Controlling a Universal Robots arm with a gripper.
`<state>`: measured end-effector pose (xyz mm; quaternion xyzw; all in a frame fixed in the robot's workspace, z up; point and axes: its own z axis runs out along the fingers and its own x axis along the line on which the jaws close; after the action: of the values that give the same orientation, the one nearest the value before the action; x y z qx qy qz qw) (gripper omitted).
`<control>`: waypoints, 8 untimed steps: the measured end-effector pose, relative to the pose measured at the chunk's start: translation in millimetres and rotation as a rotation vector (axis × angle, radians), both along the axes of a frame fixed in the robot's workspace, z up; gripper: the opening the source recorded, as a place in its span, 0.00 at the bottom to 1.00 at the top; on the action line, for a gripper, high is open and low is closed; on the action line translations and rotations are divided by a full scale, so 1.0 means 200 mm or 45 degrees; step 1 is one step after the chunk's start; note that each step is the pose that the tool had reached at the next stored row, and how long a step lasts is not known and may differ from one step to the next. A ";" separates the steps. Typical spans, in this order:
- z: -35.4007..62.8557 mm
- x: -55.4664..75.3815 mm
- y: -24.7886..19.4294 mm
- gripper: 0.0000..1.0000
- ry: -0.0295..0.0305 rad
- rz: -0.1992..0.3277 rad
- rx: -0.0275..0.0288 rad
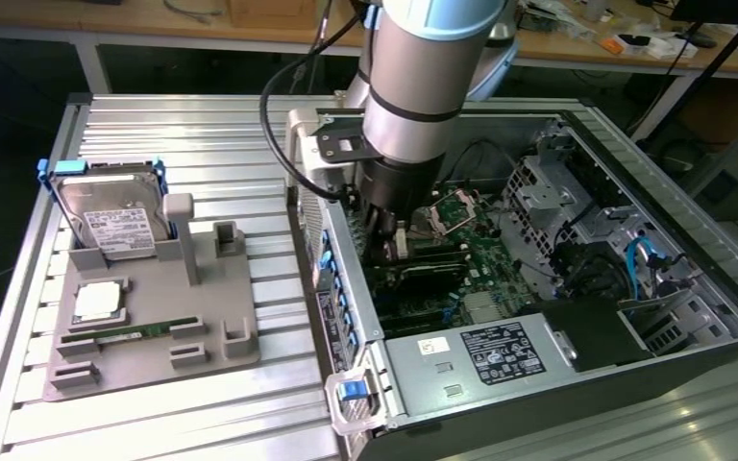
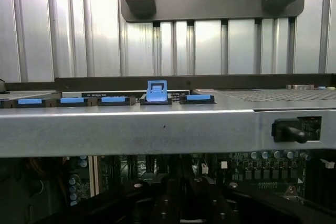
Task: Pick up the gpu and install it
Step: 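Press down on the gpu until it lock into place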
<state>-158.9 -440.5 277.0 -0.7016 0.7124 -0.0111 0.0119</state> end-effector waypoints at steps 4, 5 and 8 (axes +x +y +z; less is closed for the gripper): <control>0.010 0.00 0.000 0.11 -0.0017 0.000 0.0010; 0.009 -0.01 0.000 0.11 -0.0034 -0.001 0.0007; 0.005 -0.05 -0.002 0.11 -0.0088 0.000 0.0007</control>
<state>-169.5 -440.9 278.0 -0.7015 0.7124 -0.0133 0.0146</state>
